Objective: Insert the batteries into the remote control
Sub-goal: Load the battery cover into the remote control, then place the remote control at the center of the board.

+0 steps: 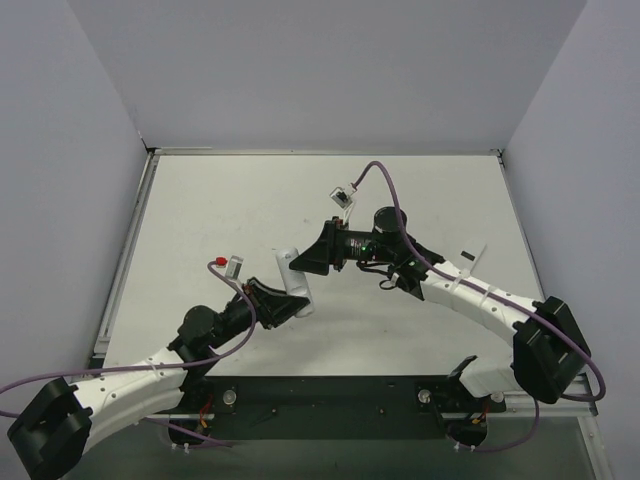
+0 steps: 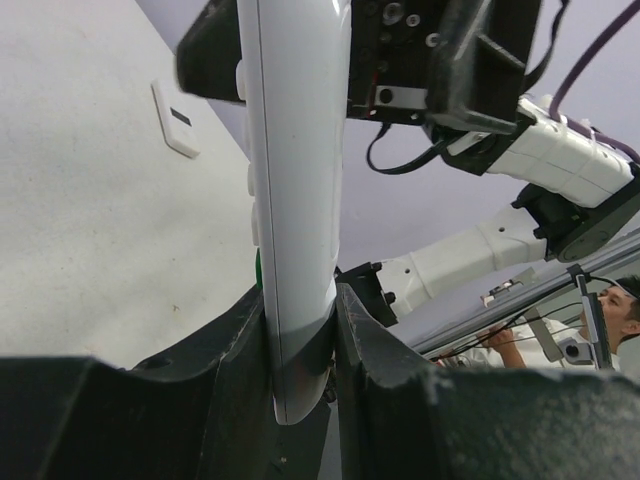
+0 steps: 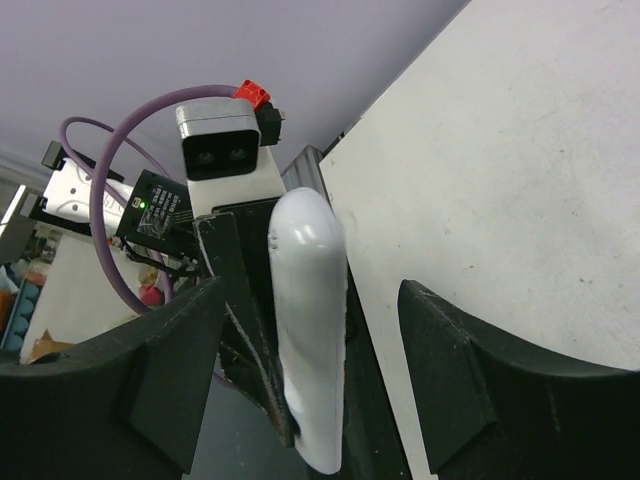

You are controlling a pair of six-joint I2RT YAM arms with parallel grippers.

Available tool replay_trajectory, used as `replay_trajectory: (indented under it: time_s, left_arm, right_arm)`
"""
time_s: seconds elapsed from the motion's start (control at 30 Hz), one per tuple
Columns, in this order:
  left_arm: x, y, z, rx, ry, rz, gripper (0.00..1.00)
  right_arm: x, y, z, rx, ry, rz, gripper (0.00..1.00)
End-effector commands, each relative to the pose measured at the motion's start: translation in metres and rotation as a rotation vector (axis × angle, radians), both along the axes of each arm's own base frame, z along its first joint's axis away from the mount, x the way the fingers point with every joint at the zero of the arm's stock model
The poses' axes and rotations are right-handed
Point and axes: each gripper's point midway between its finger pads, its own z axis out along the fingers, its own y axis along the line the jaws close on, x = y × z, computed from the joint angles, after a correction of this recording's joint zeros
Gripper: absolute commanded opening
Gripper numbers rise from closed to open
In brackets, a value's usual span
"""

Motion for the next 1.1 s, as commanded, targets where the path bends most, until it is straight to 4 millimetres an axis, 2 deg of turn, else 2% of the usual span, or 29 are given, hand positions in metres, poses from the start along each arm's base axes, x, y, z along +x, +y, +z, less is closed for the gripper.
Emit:
replay_trajectory:
  time_s: [0.0, 0.17, 0.23, 0.27, 0.3, 0.33, 0.47, 0.63, 0.7, 0.93, 1.07]
  left_arm:
    - [0.007, 0.003, 0.008, -0.003, -0.031, 0.049, 0.0]
    - [0.012, 0.003, 0.001, 0.029, -0.006, 0.07, 0.0]
    - [0.016, 0.003, -0.006, 0.061, -0.002, 0.091, 0.0]
    - [0.018, 0.004, -0.008, 0.068, -0.002, 0.101, 0.0]
    - [0.019, 0.004, -0.012, 0.079, 0.001, 0.106, 0.0]
    - [0.02, 0.005, -0.018, 0.091, 0.011, 0.112, 0.0]
    - [0.02, 0.004, -0.021, 0.089, 0.014, 0.11, 0.0]
    - [0.021, 0.004, -0.024, 0.103, 0.015, 0.113, 0.0]
    - [0.021, 0.004, -0.025, 0.109, 0.016, 0.115, 0.0]
    - [0.024, 0.004, -0.027, 0.121, 0.021, 0.124, 0.0]
    - [0.023, 0.004, -0.027, 0.122, 0.017, 0.123, 0.0]
  right_arm:
    - [0.001, -0.009, 0.045, 0.034, -0.169, -0.038, 0.65]
    - [-0.001, -0.011, 0.04, -0.004, -0.219, -0.099, 0.65]
    - [-0.006, -0.005, 0.029, -0.096, -0.254, -0.141, 0.65]
    - [-0.008, -0.006, 0.012, -0.179, -0.272, -0.147, 0.65]
    - [-0.007, -0.005, 0.013, -0.203, -0.284, -0.17, 0.66]
    - [-0.003, -0.006, 0.007, -0.236, -0.283, -0.208, 0.66]
    - [0.014, -0.017, -0.018, -0.403, -0.291, -0.399, 0.66]
    - [0.02, -0.015, -0.024, -0.484, -0.335, -0.457, 0.66]
    - [0.02, -0.011, -0.019, -0.507, -0.357, -0.471, 0.66]
    - [0.02, 0.01, -0.027, -0.542, -0.358, -0.446, 0.64]
    - [0.024, 0.012, -0.034, -0.584, -0.359, -0.468, 0.56]
